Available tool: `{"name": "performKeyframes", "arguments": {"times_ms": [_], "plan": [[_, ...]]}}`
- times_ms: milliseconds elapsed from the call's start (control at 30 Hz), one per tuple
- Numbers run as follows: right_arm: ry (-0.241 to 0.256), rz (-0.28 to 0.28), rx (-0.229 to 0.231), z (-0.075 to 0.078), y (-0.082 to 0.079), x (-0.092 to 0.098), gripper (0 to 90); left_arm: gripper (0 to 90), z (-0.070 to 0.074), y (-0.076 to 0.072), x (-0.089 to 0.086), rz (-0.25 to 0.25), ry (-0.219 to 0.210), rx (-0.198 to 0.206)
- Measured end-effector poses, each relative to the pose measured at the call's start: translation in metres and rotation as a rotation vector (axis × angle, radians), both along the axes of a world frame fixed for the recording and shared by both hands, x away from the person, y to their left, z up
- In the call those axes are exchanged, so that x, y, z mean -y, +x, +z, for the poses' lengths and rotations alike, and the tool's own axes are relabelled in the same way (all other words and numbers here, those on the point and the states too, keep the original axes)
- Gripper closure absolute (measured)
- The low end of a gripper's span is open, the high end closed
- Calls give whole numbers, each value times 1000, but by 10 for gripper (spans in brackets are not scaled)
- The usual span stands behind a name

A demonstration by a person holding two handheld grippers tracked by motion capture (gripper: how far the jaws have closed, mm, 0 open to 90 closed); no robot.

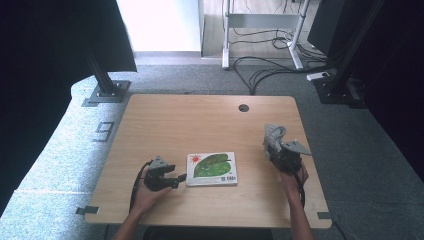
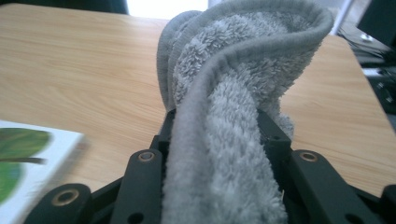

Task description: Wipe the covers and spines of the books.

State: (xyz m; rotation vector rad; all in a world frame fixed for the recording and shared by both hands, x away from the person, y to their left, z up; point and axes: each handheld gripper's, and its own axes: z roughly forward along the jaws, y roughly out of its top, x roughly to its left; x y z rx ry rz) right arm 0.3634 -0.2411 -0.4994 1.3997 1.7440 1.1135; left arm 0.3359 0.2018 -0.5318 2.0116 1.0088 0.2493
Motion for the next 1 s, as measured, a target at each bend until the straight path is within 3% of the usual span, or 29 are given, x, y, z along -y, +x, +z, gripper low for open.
{"name": "performKeyframes", "arguments": {"times_ms": [233, 367, 433, 667, 733, 867, 1000], "plan": [[-72, -64, -76, -21, 17, 15, 587, 326, -1, 0, 0, 2, 7, -2], [-106, -16, -152, -40, 27, 10, 546, 324, -3, 1, 1, 2, 16, -9], [-119, -11, -159, -44, 31, 7, 520, 323, -4, 1, 1, 2, 19, -10], [-200, -63, -132, -47, 33, 11, 379, 322, -5, 0, 1, 0, 22, -12], [-173, -56, -129, -45, 32, 11, 318, 320, -5, 0, 1, 0, 22, -12], [-150, -51, -39, -26, 19, 5, 233, 317, -3, 0, 0, 0, 14, -7], [-104, -9, 37, -6, 4, -3, 213, 317, -2, -1, -1, -1, 9, -2]]}}
